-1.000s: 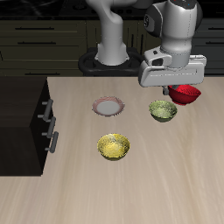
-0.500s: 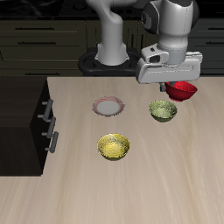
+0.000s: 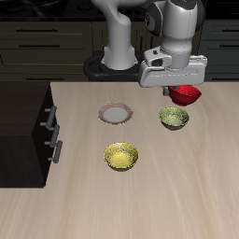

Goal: Place the red bowl on the plate

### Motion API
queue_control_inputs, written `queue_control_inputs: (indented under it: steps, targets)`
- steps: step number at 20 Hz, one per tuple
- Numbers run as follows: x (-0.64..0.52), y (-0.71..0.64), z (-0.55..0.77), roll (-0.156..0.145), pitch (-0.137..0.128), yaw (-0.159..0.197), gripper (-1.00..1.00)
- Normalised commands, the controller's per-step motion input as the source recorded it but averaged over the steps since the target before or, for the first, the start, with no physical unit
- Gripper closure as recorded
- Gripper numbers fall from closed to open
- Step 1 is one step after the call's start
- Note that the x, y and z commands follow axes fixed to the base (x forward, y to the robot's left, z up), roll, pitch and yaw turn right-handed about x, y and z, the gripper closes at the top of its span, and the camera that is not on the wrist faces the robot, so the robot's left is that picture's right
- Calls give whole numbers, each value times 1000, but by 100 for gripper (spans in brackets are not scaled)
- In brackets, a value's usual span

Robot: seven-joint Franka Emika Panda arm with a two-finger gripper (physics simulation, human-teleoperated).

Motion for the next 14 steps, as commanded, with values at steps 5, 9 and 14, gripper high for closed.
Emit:
queue_control_inputs:
  steps: [5, 9, 14]
  targets:
    - [-233, -87, -17, 2, -1, 15, 100]
    - [-145, -145, 68, -24, 3, -23, 100]
    - [-56, -148, 82, -29, -11, 17, 100]
